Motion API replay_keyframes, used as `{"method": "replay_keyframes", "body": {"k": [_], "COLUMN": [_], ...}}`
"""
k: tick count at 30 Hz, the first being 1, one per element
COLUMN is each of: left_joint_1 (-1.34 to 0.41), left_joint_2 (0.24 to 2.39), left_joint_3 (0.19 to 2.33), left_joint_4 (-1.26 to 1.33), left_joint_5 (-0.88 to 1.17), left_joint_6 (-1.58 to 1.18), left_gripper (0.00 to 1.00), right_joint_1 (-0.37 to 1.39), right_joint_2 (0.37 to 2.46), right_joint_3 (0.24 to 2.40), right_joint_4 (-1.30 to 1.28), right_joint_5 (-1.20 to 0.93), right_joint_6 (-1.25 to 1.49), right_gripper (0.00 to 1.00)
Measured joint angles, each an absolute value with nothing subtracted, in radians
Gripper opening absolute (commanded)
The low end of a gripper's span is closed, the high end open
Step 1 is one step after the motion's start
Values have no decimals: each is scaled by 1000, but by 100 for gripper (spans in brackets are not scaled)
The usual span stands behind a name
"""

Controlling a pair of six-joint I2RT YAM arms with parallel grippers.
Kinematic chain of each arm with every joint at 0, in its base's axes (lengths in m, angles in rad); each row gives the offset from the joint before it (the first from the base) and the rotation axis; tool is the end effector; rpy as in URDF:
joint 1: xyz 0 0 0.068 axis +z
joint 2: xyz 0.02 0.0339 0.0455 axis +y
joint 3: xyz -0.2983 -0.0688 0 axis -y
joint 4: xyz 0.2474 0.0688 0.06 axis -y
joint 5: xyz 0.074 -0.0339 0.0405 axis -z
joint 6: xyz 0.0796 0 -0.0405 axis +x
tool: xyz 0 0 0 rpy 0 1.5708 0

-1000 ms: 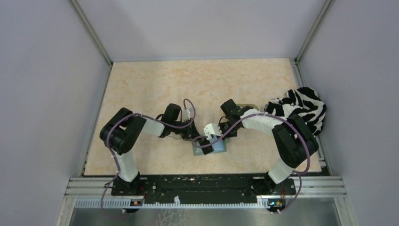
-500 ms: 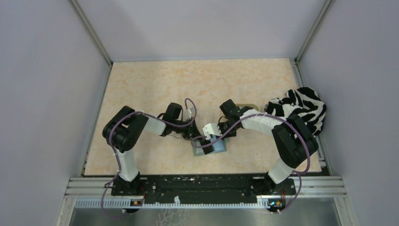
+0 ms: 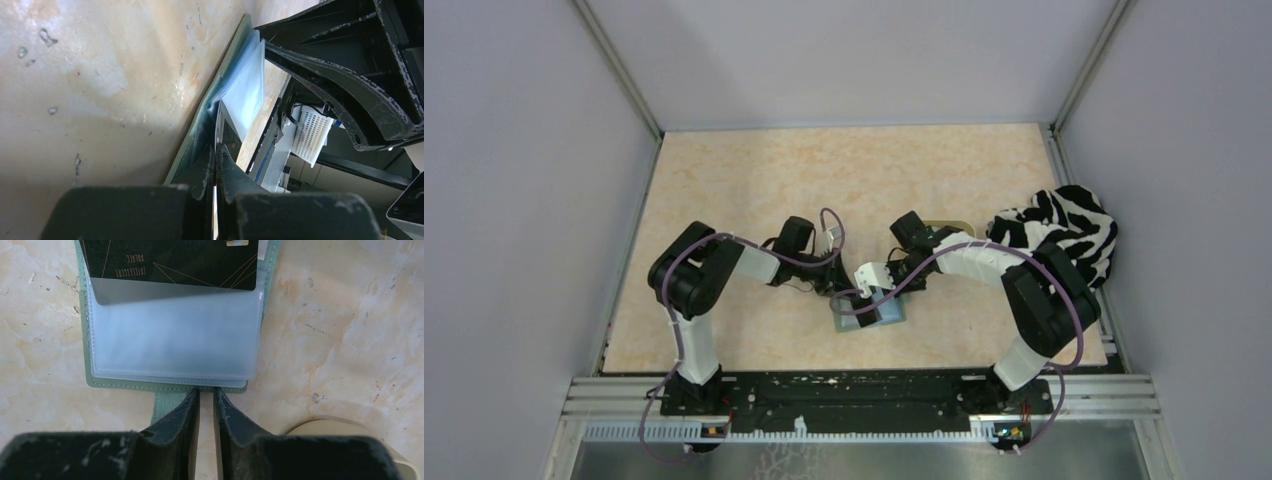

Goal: Put the credit cards into the card holder
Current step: Insert the credit card into the card holder.

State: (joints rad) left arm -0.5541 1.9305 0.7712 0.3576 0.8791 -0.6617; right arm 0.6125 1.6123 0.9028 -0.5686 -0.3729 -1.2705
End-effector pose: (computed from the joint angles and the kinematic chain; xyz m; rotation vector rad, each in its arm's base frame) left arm 0.2787 -0.2446 0.1003 0.3474 2.5718 -1.5733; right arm 0.2303 0.1973 0.1541 -2.2477 1.5426 0.3567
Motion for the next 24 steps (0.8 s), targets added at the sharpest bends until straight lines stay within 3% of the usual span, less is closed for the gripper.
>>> {"method": "replay_keyframes", "body": {"k": [24], "left_joint_1": [-554], "left_joint_2": [1955], "left_joint_3": [794], "left_joint_4": [355], "left_joint_5": [910], "left_joint_6": [-662], "left_gripper": [0], "right_joint_1": [615], "right_joint_2": [1612], "right_joint_3": [903], "right_joint_4": [-566], "right_joint_5": [-368], "right_joint_6": [-1259], "right_gripper": [17]}}
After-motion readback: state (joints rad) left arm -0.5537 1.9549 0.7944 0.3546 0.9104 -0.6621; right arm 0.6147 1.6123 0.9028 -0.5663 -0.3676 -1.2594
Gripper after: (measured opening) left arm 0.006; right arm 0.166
